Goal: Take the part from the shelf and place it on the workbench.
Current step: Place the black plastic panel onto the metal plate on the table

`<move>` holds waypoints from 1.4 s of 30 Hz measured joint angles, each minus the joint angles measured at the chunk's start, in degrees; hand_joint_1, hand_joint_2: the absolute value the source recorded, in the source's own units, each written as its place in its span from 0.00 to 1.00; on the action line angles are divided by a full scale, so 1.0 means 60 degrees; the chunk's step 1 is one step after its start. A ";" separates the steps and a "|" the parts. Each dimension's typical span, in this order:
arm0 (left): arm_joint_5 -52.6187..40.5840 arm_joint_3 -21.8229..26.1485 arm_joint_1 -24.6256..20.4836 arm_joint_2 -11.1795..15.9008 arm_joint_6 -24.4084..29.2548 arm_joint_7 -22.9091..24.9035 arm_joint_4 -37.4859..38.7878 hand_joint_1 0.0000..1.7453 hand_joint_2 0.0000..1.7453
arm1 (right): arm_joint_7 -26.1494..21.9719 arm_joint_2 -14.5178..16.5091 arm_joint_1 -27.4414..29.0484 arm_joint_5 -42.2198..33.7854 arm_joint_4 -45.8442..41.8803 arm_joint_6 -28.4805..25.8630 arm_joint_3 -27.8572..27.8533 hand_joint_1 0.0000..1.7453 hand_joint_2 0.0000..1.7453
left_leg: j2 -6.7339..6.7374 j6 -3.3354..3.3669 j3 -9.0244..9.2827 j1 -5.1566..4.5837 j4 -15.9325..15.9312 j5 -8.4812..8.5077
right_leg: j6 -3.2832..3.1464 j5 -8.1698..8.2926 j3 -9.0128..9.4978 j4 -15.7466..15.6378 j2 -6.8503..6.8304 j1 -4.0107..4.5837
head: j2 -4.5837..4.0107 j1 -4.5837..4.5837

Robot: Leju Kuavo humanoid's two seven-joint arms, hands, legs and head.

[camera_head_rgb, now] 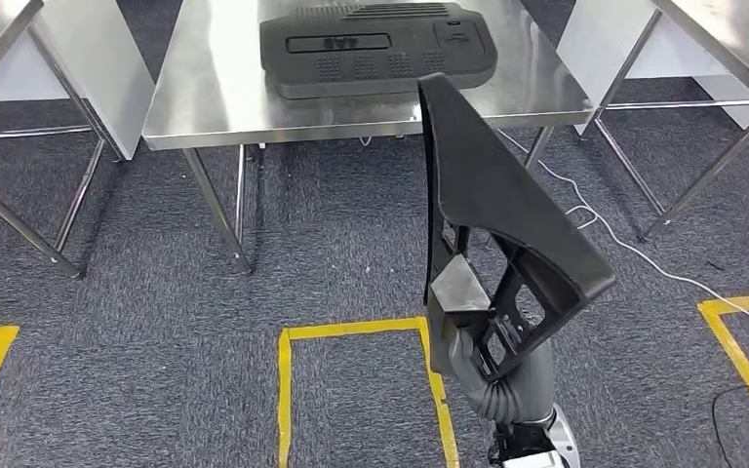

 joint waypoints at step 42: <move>0.0141 -0.0002 -0.0006 -0.0013 -0.0001 -0.0040 0.0000 0.00 1.00 | -0.0033 0.0107 0.0081 -0.0114 -0.0030 -0.0101 -0.0264 1.00 1.00 | -0.0017 0.0293 0.0323 -0.0079 -0.0107 -0.0211 | 0.0249 0.0213 -0.1044 0.0852 -0.0097 0.0037 | 0.0000 0.0110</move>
